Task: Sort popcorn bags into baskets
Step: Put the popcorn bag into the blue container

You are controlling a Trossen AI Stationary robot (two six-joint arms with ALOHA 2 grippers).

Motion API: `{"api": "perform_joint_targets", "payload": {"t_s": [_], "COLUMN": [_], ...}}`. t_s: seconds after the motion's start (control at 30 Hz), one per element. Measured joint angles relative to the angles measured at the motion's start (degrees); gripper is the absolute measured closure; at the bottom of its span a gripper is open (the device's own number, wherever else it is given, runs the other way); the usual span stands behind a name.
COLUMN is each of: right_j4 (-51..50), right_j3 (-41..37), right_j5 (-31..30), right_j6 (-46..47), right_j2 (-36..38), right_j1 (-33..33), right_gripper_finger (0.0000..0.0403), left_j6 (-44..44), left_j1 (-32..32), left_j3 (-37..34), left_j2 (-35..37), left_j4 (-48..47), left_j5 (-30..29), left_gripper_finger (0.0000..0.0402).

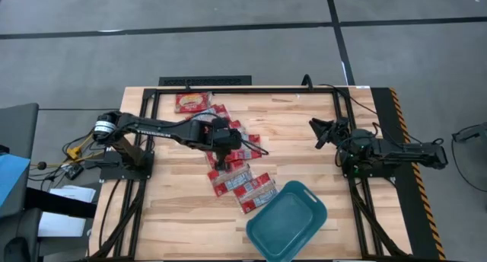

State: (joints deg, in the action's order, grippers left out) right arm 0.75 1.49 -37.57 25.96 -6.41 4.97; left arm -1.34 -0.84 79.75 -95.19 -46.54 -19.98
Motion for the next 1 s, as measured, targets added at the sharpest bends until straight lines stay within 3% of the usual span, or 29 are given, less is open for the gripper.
{"api": "perform_joint_targets", "payload": {"t_s": [0.13,0.3,0.5,0.7,0.87,1.0], "right_j4": [0.08,5.29,14.38,10.62,10.83,12.89], "right_j3": [-0.02,-0.28,1.1,7.81,12.72,14.97], "right_j5": [1.09,2.27,3.79,15.29,23.69,24.49], "right_j6": [0.02,0.2,5.1,9.79,11.34,13.97], "right_j2": [-3.62,-12.09,-24.74,-38.6,-50.51,-59.09], "right_j1": [0.02,0.11,3.12,8.73,10.19,9.71], "right_gripper_finger": [0.0247,0.0223,0.0218,0.0235,0.0247,0.0254], "left_j6": [3.06,8.29,23.48,38.51,44.72,47.22], "left_j1": [3.7,8.74,13.41,13.71,13.76,12.86], "left_j3": [-2.24,-9.43,-17.4,-23.58,-24.51,-24.52], "left_j2": [1.73,3.48,3.77,3.77,3.74,3.75], "left_j4": [-1.97,2.24,13.62,28.7,31.1,31.06], "left_j5": [2.92,9.88,17.05,20.82,20.2,19.73], "left_gripper_finger": [0.0314,0.0218,0.0128,0.0099,0.0098,0.0098]}}
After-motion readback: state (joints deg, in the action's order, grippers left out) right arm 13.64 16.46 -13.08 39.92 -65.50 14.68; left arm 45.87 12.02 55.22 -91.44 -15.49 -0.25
